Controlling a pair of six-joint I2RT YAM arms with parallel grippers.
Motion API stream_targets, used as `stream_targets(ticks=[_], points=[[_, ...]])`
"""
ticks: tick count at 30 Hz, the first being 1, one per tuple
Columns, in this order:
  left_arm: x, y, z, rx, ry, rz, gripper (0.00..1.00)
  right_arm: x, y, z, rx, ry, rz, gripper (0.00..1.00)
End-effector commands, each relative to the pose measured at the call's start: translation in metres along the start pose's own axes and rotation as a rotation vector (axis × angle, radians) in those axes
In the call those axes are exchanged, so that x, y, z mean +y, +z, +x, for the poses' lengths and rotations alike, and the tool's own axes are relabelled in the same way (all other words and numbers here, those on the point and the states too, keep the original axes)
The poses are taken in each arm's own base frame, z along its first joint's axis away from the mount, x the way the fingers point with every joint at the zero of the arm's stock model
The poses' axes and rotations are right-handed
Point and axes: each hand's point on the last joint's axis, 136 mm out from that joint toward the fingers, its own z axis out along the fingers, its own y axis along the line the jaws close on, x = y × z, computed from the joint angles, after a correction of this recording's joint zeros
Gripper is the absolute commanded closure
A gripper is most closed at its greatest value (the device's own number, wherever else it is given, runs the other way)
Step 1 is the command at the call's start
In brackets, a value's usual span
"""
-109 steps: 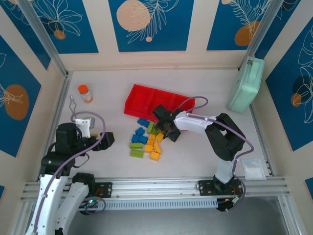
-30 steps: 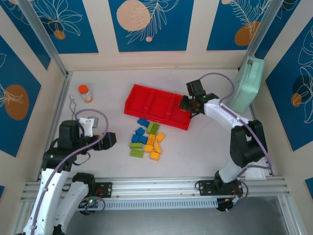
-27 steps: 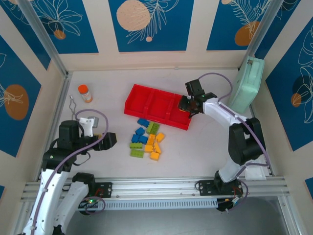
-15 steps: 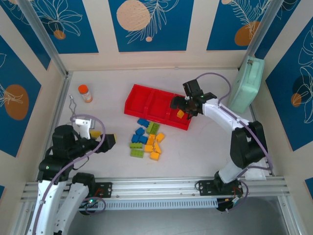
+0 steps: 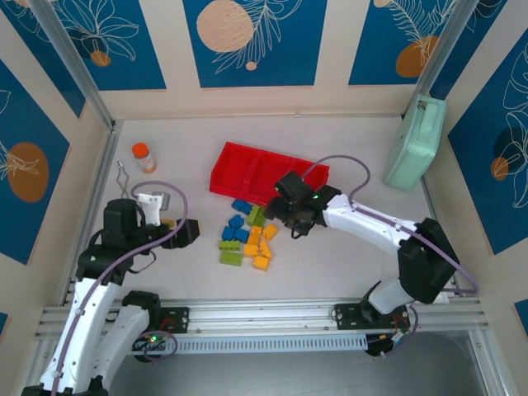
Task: Sort the legos into containers by color
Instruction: Pick up the lego from the center of the table.
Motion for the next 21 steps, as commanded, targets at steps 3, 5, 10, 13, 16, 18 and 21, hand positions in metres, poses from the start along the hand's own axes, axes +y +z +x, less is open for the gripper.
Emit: stream_targets(ticks=[3,5,10,13,16,18,21], points=[[-0.002,-0.002,-0.003,-0.043,0.042,0.01,0.01,-0.009,0.023,0.001,-0.047,0.163,0.071,0.19],[-0.003,-0.002,-0.002,-0.042,0.042,0.015,0.01,-0.009,0.034,0.004,-0.04,0.165,0.089,0.2],[-0.004,0.001,-0.001,-0.027,0.037,0.024,0.01,-0.007,0.052,0.011,-0.024,0.16,0.118,0.24],[-0.002,0.003,0.0,-0.016,0.031,0.02,0.01,-0.006,0.058,0.014,-0.024,0.146,0.131,0.25],[-0.001,0.004,0.001,-0.01,0.028,0.018,0.01,-0.007,0.062,0.013,-0.029,0.126,0.151,0.26],[-0.001,0.004,0.0,-0.013,0.028,0.017,0.01,-0.009,0.065,0.014,-0.035,0.119,0.168,0.26],[-0.001,0.003,0.0,-0.014,0.029,0.017,0.01,-0.013,0.07,0.015,-0.035,0.106,0.188,0.29]])
